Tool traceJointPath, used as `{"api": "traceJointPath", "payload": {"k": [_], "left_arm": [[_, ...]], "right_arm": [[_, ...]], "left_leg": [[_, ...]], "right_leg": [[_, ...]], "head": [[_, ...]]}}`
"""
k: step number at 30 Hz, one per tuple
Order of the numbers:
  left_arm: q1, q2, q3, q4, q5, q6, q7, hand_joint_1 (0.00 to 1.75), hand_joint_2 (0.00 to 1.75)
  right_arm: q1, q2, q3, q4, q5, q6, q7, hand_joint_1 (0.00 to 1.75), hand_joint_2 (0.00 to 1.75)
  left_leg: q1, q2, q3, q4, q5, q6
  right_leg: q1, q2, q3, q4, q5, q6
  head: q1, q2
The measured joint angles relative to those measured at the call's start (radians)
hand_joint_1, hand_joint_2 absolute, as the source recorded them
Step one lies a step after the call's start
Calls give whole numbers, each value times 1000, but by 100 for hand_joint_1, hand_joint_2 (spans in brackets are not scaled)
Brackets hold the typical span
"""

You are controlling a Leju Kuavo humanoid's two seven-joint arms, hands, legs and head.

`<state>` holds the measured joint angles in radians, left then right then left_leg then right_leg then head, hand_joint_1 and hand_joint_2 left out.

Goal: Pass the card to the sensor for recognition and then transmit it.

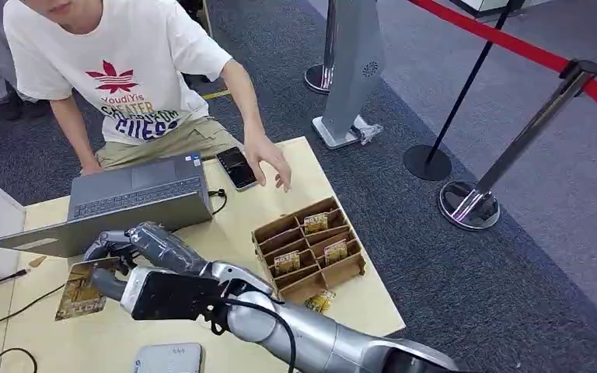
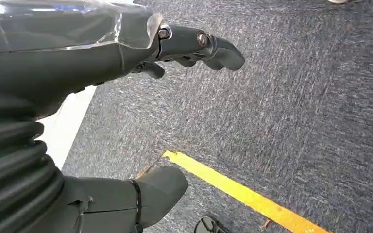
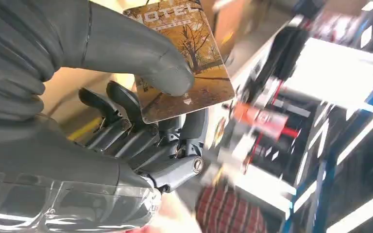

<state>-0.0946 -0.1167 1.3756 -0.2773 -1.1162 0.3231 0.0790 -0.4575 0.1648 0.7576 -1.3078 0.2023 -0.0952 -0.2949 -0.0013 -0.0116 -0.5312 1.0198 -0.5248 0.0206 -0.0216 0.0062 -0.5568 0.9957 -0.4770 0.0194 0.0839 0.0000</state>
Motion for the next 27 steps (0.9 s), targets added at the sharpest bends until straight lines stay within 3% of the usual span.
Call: {"api": "traceJointPath", "payload": {"k": [2, 7, 14, 27], "left_arm": [[0, 4, -9, 0, 0, -10, 0, 0, 175], [0, 5, -16, 0, -5, -19, -2, 0, 175], [1, 5, -33, 0, -12, -30, -10, 0, 175], [6, 7, -58, 0, -35, -48, -31, 0, 175]], "right_arm": [[33, -9, -1, -74, -178, 140, 22, 175, 175], [51, -21, 20, -104, -258, 223, 37, 175, 175], [50, -35, 103, -71, -297, 274, 53, 175, 175], [34, -37, 230, 126, -331, 255, 45, 175, 175]], "left_leg": [[0, 0, 0, 0, 0, 0], [0, 0, 0, 0, 0, 0], [0, 0, 0, 0, 0, 0], [0, 0, 0, 0, 0, 0]], "right_leg": [[0, 0, 0, 0, 0, 0], [0, 0, 0, 0, 0, 0], [0, 0, 0, 0, 0, 0], [0, 0, 0, 0, 0, 0]], "head": [[0, 0], [0, 0], [0, 0], [0, 0]]}}
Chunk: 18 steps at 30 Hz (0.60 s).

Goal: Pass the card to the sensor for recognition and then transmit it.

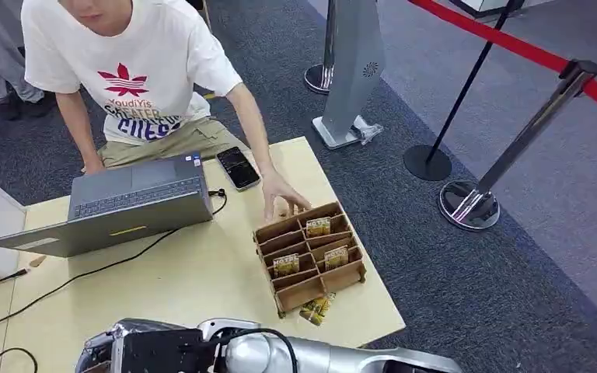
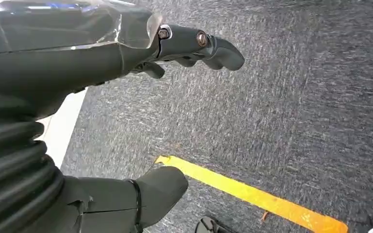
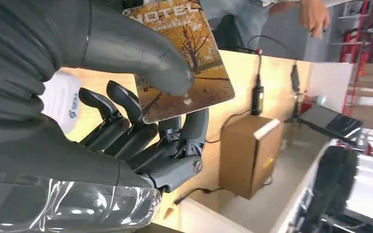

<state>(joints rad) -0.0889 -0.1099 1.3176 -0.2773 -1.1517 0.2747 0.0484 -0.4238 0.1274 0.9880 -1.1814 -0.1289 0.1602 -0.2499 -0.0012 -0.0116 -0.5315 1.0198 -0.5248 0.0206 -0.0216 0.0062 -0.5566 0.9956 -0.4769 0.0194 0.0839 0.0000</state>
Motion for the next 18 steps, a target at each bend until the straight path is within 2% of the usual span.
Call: {"api": "traceJointPath", "payload": {"k": [18], "left_arm": [[-1, 23, -45, 27, -17, -11, -2, 0, 175]], "right_arm": [[-33, 22, 11, 309, 46, -115, -30, 175, 175]], "left_leg": [[0, 0, 0, 0, 0, 0]], "right_leg": [[0, 0, 0, 0, 0, 0]], "head": [[0, 0]]}}
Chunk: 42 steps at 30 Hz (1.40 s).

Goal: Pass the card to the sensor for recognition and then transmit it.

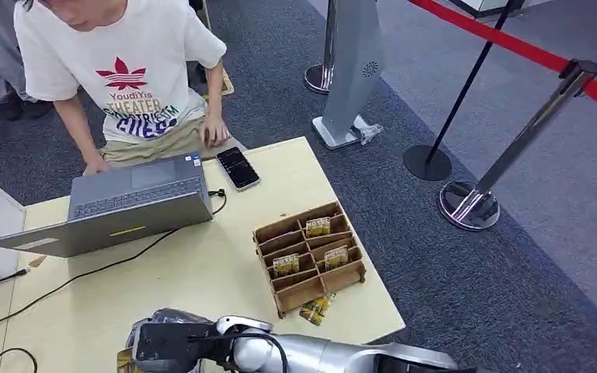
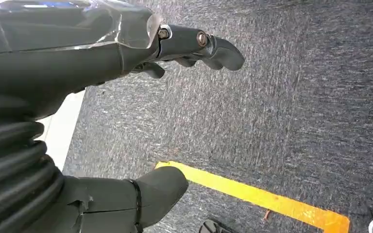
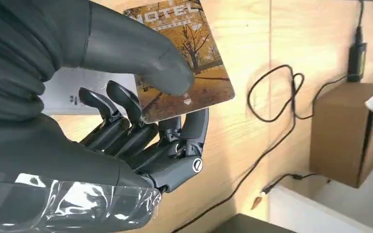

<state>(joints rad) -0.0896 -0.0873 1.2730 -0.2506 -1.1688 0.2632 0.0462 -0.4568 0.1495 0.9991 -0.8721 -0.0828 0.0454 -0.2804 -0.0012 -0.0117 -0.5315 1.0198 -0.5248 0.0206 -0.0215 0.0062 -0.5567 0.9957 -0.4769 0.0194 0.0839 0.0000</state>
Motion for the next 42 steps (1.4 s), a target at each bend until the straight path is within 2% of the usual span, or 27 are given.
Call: {"api": "traceJointPath", "payload": {"k": [23, 42], "left_arm": [[-24, 7, -40, 15, -44, -2, 23, 0, 175], [-62, 6, -106, 15, -85, -10, 59, 0, 175]], "right_arm": [[-15, 47, -3, 234, 24, -50, -4, 175, 175], [-27, 57, -55, 293, 26, -96, -2, 175, 175]], "left_leg": [[0, 0, 0, 0, 0, 0], [0, 0, 0, 0, 0, 0]], "right_leg": [[0, 0, 0, 0, 0, 0], [0, 0, 0, 0, 0, 0]], "head": [[0, 0], [0, 0]]}}
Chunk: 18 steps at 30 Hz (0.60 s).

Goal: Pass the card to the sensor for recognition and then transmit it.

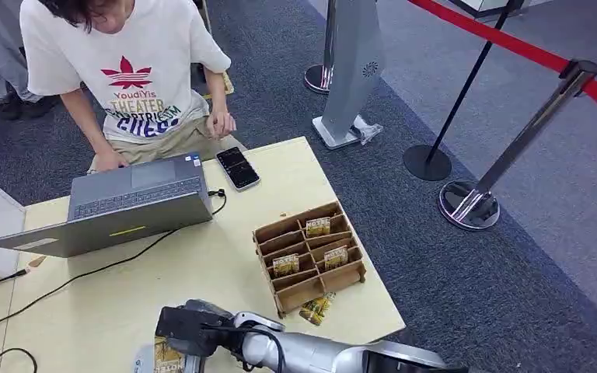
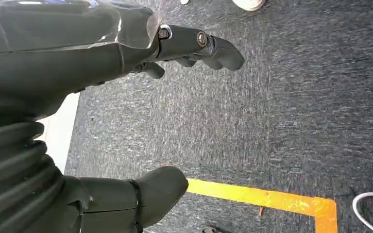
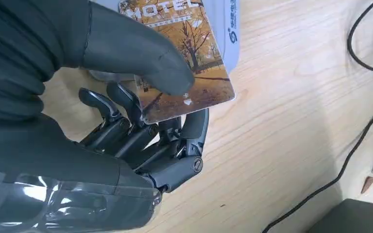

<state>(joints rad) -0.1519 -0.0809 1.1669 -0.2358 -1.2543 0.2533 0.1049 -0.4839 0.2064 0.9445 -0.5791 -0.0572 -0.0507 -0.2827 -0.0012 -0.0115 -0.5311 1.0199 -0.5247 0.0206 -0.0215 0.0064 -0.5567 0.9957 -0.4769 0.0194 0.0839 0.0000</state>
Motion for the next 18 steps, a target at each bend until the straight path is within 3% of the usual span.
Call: {"api": "traceJointPath", "payload": {"k": [18], "left_arm": [[-11, 0, -31, 0, 4, -2, 8, 0, 175]], "right_arm": [[-5, 0, -2, 47, 95, 7, 19, 175, 175]], "left_leg": [[0, 0, 0, 0, 0, 0]], "right_leg": [[0, 0, 0, 0, 0, 0]], "head": [[0, 0]]}}
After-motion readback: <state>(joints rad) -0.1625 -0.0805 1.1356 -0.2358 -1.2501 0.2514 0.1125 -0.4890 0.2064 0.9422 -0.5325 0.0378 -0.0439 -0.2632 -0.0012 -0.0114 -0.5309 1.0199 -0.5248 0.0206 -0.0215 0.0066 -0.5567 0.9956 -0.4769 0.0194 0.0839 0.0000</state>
